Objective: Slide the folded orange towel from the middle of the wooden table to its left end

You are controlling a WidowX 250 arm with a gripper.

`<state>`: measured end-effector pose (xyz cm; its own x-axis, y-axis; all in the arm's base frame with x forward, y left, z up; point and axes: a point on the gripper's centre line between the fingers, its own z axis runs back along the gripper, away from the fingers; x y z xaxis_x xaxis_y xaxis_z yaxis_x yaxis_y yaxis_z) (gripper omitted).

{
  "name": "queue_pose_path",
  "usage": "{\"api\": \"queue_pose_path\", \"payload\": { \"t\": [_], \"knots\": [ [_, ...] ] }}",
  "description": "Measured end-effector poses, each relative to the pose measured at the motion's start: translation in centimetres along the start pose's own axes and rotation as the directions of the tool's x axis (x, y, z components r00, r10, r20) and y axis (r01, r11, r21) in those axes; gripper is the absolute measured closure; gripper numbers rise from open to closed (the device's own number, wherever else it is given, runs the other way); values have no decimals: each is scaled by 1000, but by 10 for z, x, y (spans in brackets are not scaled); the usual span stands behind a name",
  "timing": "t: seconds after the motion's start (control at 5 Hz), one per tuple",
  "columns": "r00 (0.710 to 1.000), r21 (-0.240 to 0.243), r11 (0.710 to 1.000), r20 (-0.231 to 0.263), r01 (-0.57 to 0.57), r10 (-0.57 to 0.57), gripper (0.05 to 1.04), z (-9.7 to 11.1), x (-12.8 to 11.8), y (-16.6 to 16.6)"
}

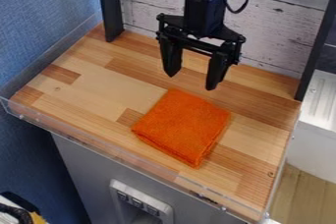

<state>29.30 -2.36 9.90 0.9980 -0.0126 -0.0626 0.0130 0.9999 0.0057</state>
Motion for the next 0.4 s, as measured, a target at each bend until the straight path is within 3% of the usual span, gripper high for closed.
{"api": "queue_pose_path", "payload": {
  "t": [0.4],
  "knots": [
    [980,-1,980,23,199,-199,727,-24,-1,-1]
  ]
}}
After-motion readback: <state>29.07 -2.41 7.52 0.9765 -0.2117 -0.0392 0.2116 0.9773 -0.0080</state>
